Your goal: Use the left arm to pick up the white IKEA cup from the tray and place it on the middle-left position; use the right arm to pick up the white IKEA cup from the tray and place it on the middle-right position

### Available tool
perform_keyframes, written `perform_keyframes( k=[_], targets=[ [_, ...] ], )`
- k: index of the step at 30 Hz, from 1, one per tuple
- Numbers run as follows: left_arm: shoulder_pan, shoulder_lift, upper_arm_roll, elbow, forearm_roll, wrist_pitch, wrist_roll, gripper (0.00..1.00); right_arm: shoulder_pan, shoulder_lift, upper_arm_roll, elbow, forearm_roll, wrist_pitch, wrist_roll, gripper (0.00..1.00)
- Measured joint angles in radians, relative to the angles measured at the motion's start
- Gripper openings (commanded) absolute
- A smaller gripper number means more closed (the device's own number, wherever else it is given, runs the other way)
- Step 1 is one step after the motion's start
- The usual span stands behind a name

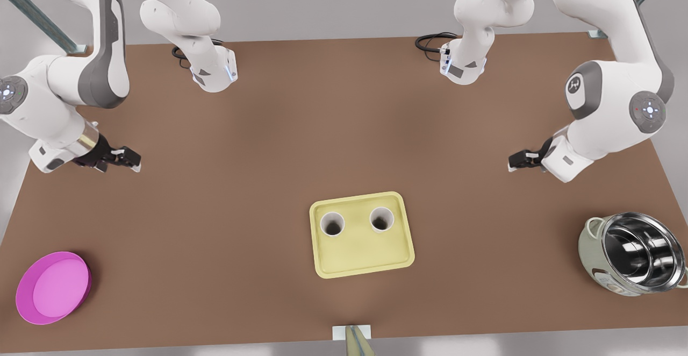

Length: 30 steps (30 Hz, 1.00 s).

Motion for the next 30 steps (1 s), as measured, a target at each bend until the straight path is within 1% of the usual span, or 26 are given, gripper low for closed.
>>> perform_keyframes(
  k=[2,4,6,7,8,10,12,13,15,17,21,25,30],
  targets=[
    [-0.002,0.003,-0.001,0.003,-0.003,0.029,-0.001,1.0,0.026,0.005,0.004,0.0,0.0,0.038,-0.008,1.0],
    [-0.039,0.073,-0.004,0.02,-0.001,0.085,-0.002,1.0,0.029,0.055,0.035,0.041,-0.001,0.066,-0.014,1.0],
    [-0.237,0.157,-0.008,0.063,0.04,0.138,-0.039,1.0,0.069,0.133,0.043,0.115,-0.013,0.083,-0.02,1.0],
    [-0.326,0.181,-0.01,0.069,0.065,0.162,-0.063,1.0,0.126,0.166,0.045,0.145,-0.026,0.09,-0.022,1.0],
    [-0.372,0.207,-0.011,0.074,0.082,0.184,-0.089,1.0,0.21,0.192,0.045,0.17,-0.036,0.095,-0.022,1.0],
    [-0.412,0.275,-0.011,0.075,0.102,0.244,-0.143,1.0,0.369,0.239,0.049,0.206,-0.048,0.104,-0.019,1.0],
    [-0.419,0.343,-0.01,0.09,0.093,0.301,-0.191,1.0,0.441,0.311,0.063,0.263,-0.055,0.113,-0.012,1.0],
    [-0.418,0.389,-0.007,0.127,0.084,0.333,-0.214,1.0,0.456,0.348,0.066,0.3,-0.057,0.116,-0.008,1.0],
    [-0.416,0.458,-0.006,0.188,0.058,0.385,-0.256,1.0,0.46,0.427,0.071,0.398,-0.059,0.121,0.002,1.0],
    [-0.417,0.499,-0.009,0.212,0.041,0.436,-0.296,1.0,0.459,0.512,0.09,0.505,-0.06,0.125,0.018,1.0],
    [-0.422,0.528,-0.012,0.227,0.028,0.511,-0.368,1.0,0.475,0.645,0.15,0.643,-0.062,0.136,0.062,1.0],
    [-0.421,0.544,-0.011,0.211,0.037,0.553,-0.418,1.0,0.505,0.737,0.159,0.706,-0.063,0.166,0.11,1.0],
    [-0.421,0.534,-0.011,0.137,0.063,0.578,-0.447,0.99,0.53,0.821,0.159,0.739,-0.064,0.238,0.173,1.0]
  ],
)
